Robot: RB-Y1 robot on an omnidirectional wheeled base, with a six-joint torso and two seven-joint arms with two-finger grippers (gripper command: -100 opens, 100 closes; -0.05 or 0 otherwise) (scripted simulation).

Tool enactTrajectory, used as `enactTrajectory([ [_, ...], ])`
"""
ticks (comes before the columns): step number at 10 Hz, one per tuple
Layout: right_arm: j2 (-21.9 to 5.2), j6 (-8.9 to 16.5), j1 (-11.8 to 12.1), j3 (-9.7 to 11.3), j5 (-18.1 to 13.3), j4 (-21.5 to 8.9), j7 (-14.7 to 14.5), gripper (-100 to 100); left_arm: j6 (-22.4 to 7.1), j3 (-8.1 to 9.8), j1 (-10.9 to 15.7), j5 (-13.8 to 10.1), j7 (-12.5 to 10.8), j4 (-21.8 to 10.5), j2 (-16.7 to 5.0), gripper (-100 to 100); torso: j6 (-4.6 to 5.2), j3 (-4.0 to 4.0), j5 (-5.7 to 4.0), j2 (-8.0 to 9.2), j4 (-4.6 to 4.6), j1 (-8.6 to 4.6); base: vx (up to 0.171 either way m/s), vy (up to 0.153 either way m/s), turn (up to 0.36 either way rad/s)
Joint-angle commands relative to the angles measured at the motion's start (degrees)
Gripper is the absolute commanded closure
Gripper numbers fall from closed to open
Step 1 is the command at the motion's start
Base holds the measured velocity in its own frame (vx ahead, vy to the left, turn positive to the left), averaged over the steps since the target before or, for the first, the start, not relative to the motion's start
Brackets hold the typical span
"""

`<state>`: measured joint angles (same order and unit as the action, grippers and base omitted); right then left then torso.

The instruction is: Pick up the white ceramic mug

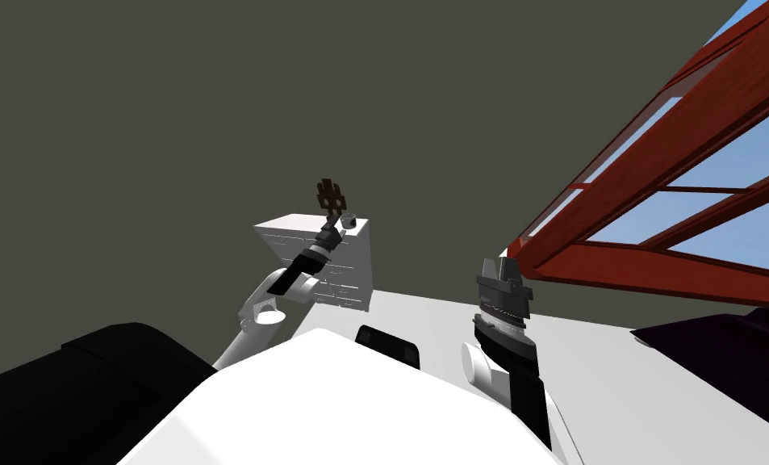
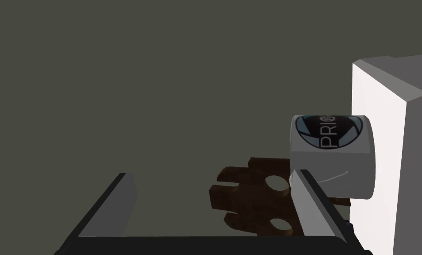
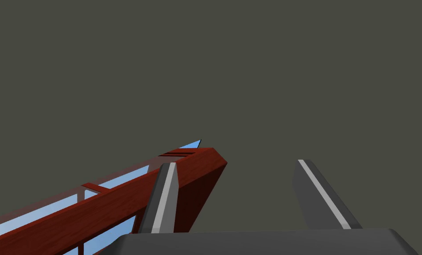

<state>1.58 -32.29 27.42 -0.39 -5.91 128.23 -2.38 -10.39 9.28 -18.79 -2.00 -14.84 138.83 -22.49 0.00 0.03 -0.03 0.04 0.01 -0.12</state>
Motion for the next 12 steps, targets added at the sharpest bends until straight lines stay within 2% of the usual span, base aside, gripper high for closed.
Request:
enactTrajectory([
  [1,0.00,0.00,0.00,0.00,0.00,0.00,0.00,0,-2.58,0.44,0.50,-0.32,-0.31,0.13,-0.67,-100,0.00,0.00,0.00,0.00,0.00,0.00,-0.006,-0.029,-0.023],
  [2,0.00,0.00,0.00,0.00,0.00,0.00,0.00,0,-4.59,1.48,1.12,-1.11,-0.92,0.42,-2.18,-100,-0.01,-0.01,0.00,-0.01,0.00,0.02,-0.005,-0.033,-0.043],
  [3,0.00,0.00,0.00,0.00,0.00,0.00,0.00,0,-5.73,1.48,1.12,-1.11,-0.92,0.42,-2.18,-100,0.00,-0.01,0.00,-0.02,-0.01,0.01,-0.008,-0.026,-0.027],
  [4,0.00,0.00,0.00,0.00,0.00,0.00,0.00,0,-7.76,2.58,1.69,-1.97,-1.58,0.67,-3.73,-100,-0.01,-0.01,0.01,-0.01,-0.01,0.04,-0.012,-0.023,-0.046],
  [5,0.00,0.00,0.00,0.00,0.00,0.00,0.00,0,-8.96,2.58,1.69,-1.97,-1.58,0.67,-3.73,-100,0.00,0.00,0.01,0.00,0.00,0.05,-0.006,-0.019,-0.024],
  [6,0.00,0.00,0.00,0.00,0.00,0.00,0.00,0,-10.95,3.74,2.20,-2.89,-2.27,0.89,-5.33,-100,-0.02,0.00,0.02,-0.01,0.00,0.07,-0.002,-0.028,-0.050],
  [7,0.00,0.00,0.00,0.00,0.00,0.00,0.00,0,-12.25,3.74,2.20,-2.89,-2.27,0.89,-5.33,-100,0.00,-0.02,0.01,-0.03,-0.01,0.04,-0.002,-0.023,-0.023],
  [8,0.00,0.00,0.00,0.00,0.00,0.00,0.00,0,-14.39,4.95,2.66,-3.86,-3.01,1.06,-6.97,-100,-0.01,-0.02,0.01,-0.03,-0.01,0.05,0.000,-0.024,-0.048],
  [9,0.00,0.00,0.00,0.00,0.00,0.00,0.00,0,-15.58,4.95,2.66,-3.86,-3.01,1.06,-6.97,-100,-0.01,-0.02,0.01,-0.03,-0.01,0.05,0.001,-0.014,-0.021],
  [10,0.00,0.00,0.00,0.00,0.00,0.00,0.00,0,-17.37,6.22,3.06,-4.88,-3.77,1.20,-8.64,-100,-0.01,-0.02,0.02,-0.04,-0.01,0.08,0.005,-0.015,-0.043],
  [11,0.00,0.00,0.00,0.00,0.00,0.00,0.00,0,-18.95,6.22,3.06,-4.88,-3.77,1.20,-8.64,-100,-0.01,-0.03,0.02,-0.05,-0.01,0.09,0.005,-0.011,-0.024],
  [12,0.00,0.00,0.00,0.00,0.00,0.00,0.00,0,-20.61,7.52,3.40,-5.95,-4.56,1.29,-10.32,-100,-0.02,-0.03,0.03,-0.05,-0.02,0.10,0.008,-0.013,-0.058],
])
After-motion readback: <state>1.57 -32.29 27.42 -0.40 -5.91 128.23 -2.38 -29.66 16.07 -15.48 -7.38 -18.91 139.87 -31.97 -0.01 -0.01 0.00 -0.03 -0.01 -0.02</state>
